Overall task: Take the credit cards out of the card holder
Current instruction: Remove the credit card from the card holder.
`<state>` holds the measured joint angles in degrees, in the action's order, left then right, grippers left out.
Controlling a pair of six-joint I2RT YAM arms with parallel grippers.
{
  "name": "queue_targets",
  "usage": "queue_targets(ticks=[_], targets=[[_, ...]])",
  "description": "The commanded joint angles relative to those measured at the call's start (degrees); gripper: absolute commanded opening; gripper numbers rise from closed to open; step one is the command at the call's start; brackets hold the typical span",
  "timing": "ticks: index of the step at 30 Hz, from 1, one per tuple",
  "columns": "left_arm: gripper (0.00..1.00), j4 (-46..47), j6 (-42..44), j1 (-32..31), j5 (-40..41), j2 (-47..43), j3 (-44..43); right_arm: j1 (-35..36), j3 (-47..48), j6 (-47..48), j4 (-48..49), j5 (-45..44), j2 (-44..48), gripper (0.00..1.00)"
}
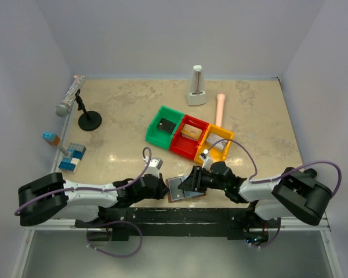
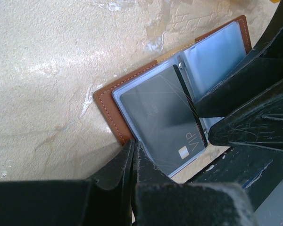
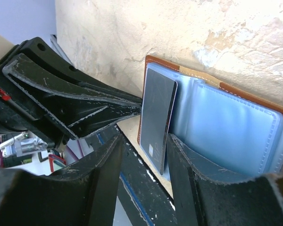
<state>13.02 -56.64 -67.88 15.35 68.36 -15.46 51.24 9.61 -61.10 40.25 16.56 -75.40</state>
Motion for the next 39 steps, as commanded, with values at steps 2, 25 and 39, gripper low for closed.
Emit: queue_targets(ticks=[2, 25, 39], targets=[[0.01, -0.9, -0.1, 0.2, -0.5, 1.9, -0.1, 0.1, 0.7, -0.9, 8.4, 4.5, -1.9, 0.47], [0.00, 0.2, 1.3, 0.2, -1.4, 4.0, -1.5, 0.1, 4.9, 0.9, 4.8, 9.0, -4.1, 0.46], [0.00, 3.8, 1.6, 0.2, -2.2, 2.8, 0.3, 0.2, 7.5, 1.5, 1.8, 10.9, -6.3, 0.46]])
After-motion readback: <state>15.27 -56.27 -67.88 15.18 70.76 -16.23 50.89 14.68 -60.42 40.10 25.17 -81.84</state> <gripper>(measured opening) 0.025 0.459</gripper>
